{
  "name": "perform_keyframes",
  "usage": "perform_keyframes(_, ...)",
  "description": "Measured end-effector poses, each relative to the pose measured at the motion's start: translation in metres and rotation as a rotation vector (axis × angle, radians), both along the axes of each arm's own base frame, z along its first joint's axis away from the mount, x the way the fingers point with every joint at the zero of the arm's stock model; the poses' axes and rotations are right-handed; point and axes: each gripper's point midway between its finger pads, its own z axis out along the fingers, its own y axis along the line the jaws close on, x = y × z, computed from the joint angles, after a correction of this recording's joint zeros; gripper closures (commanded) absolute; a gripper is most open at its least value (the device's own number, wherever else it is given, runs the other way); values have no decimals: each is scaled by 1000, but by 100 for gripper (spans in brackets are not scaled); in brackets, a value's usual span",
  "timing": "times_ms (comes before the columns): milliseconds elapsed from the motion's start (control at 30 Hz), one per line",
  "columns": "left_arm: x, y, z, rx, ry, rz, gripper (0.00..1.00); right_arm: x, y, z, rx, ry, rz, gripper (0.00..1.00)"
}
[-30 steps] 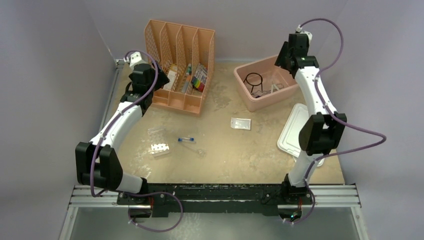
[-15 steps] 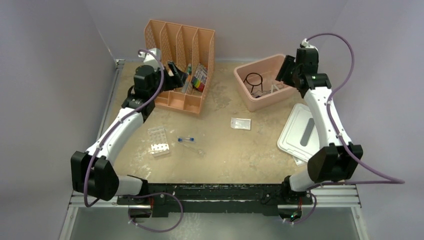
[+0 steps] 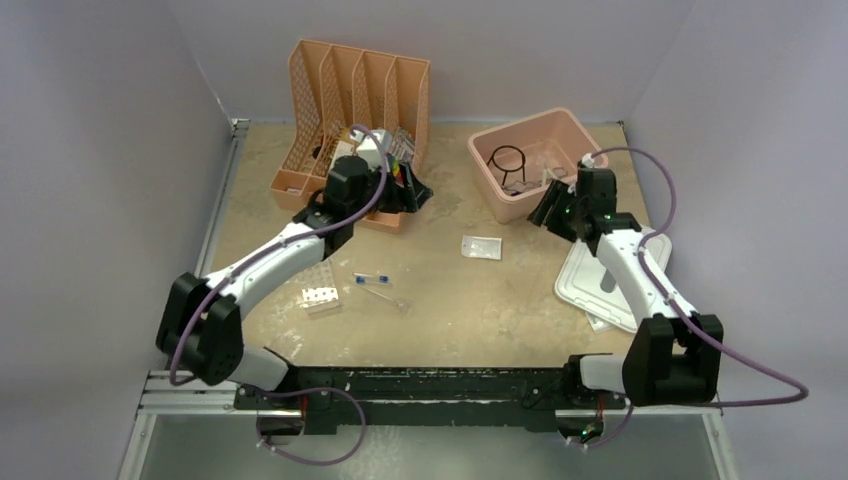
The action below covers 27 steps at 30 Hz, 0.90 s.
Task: Organize the chemistry lab equipment
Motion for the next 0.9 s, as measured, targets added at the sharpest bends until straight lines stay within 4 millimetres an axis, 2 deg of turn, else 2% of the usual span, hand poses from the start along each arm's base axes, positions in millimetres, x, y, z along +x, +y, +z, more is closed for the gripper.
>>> perform_keyframes(133, 10, -28, -43, 30, 106, 9, 40, -10, 16, -48, 89, 64, 26, 41)
perform_keyframes(200, 17, -45, -64, 44, 157, 8, 41, -13, 21, -64, 122, 63, 28, 41)
perform_keyframes(300, 23, -65, -91, 63, 216, 9, 42, -14, 27, -81, 168, 57, 22, 42)
perform_keyframes(467, 24, -101, -125, 70, 288, -8, 47, 3, 36, -104, 224, 70, 25, 43)
perform_keyframes(533, 22, -112, -136, 76, 311, -13, 49, 6, 38, -111, 239, 71, 27, 44)
perform_keyframes(667, 18, -124, -162, 121, 351, -15, 52, 10, 41, -113, 256, 52, 36, 45)
perform_keyframes(900, 11, -118, -194, 202, 421, 3, 62, 8, 43, -119, 282, 20, 24, 49)
